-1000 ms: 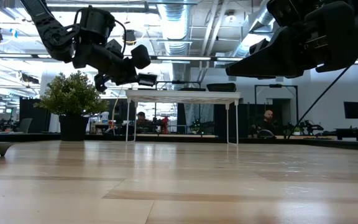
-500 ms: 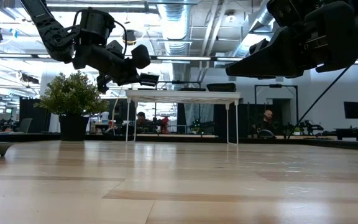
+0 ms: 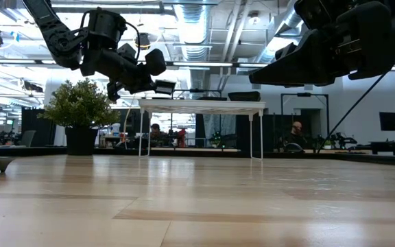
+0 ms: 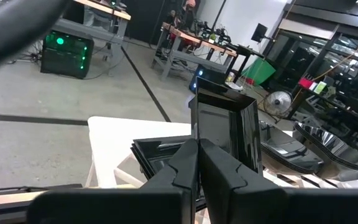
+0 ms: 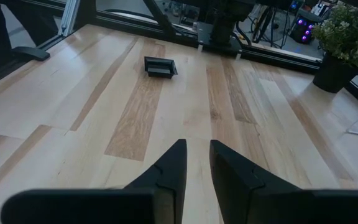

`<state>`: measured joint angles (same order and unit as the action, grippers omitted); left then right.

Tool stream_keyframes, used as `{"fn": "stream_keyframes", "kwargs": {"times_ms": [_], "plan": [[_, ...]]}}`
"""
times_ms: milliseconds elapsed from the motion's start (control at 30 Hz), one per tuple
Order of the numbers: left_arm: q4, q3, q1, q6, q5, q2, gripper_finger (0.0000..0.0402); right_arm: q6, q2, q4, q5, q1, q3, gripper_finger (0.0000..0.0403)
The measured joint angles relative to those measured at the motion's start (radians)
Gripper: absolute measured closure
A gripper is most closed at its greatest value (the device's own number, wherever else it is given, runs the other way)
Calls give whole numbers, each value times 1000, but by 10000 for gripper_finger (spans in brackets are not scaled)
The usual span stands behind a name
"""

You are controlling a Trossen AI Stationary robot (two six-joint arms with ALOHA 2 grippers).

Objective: Pick & Place Mini shaped plates
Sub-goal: Stack the black square plate on top of the black square plate on the shelf

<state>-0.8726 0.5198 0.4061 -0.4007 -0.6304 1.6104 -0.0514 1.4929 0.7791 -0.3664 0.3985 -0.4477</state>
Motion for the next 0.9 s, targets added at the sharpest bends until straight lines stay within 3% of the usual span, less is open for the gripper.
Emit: {"fn": "stream_keyframes", "kwargs": {"times_ms": [167,467,733,900], "plan": [[0,0,0,0,0,0,374,0,0,0,0,0,0,338],[0,0,0,0,0,0,313,0,0,0,0,0,0,338],[-2,0,-1,35,-4,0,305,0,0,0,0,0,0,338],[-3,0,-27,135,126,-33,305,0,0,0,0,0,0,338]]}}
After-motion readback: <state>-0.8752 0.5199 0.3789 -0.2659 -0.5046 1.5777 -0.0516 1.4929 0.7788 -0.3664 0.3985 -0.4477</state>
